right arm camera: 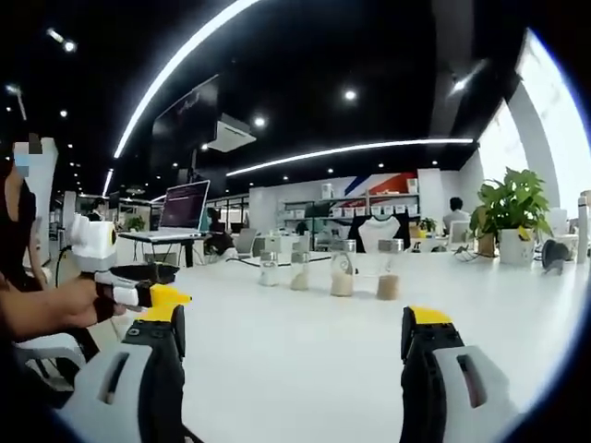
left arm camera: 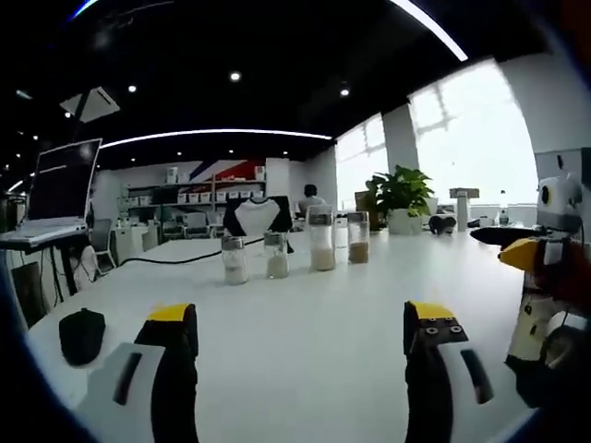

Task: Rotate the seasoning bottle until the label or dispensing opening points toward the visible target arrow and the bottle remains upright within the marked orientation range

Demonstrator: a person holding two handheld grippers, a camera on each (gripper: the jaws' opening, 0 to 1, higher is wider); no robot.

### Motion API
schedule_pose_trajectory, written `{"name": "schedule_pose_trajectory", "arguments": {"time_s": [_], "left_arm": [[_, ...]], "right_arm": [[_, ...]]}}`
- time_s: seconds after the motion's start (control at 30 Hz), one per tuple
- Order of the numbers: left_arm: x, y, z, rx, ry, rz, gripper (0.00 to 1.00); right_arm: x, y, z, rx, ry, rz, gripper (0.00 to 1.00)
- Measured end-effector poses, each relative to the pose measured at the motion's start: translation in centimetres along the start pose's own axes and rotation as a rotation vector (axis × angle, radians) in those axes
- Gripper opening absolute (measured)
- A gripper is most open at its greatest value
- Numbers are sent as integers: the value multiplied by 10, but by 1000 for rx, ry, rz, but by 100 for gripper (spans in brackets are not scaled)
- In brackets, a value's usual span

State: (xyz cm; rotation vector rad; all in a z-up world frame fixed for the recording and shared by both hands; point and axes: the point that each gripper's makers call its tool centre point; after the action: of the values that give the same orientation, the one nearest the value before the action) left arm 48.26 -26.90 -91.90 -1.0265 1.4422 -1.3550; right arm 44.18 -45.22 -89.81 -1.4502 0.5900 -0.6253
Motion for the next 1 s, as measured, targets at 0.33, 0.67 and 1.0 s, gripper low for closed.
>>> {"name": "schedule_pose_trajectory", "arguments": {"time_s": [0.33,0.67,1.0], "left_arm": [[-6,11,31,-63,17,10,97],[-31,16,73,-99,8,-8,90],[-79,11,124,-92,-87,-8,74]], "right_arm": [[3,-3,-3,-7,19,3,99],[18,9,2,-63,55,16,99],[31,13,15,-107,55,34,98]]}}
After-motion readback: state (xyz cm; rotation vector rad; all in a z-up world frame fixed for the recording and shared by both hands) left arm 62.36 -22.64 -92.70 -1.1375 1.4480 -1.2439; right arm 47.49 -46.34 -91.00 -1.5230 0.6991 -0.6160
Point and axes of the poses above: the point that each gripper's makers call its tool centre point, and the gripper's own axes: z roughly forward along the fingers, x roughly to its right, y roughly out of its underside, and after that the axes turned 9 degrees about -y, right-handed
